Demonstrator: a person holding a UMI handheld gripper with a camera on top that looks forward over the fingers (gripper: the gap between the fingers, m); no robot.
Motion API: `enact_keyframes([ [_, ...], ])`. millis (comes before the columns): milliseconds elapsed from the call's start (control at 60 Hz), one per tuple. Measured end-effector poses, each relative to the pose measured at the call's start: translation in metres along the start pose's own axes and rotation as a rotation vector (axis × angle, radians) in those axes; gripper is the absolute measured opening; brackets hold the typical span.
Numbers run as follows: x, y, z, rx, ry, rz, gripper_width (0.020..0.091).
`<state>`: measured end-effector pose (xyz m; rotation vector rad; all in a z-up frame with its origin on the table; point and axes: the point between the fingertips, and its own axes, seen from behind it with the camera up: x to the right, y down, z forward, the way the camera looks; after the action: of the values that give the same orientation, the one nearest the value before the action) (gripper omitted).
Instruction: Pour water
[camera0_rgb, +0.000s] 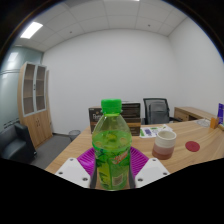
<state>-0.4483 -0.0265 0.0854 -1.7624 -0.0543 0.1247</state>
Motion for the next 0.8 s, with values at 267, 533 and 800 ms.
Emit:
enact_keyframes([
  [267, 0.004, 0.001, 0.005, 0.003, 0.015, 0.007, 0.0401],
  [533, 0.022, -0.006, 0.022, -0.196, -0.023, 0.438, 0.0397],
  [800, 0.052, -0.045, 0.065, -0.181, 0.001, 1.202, 0.0399],
])
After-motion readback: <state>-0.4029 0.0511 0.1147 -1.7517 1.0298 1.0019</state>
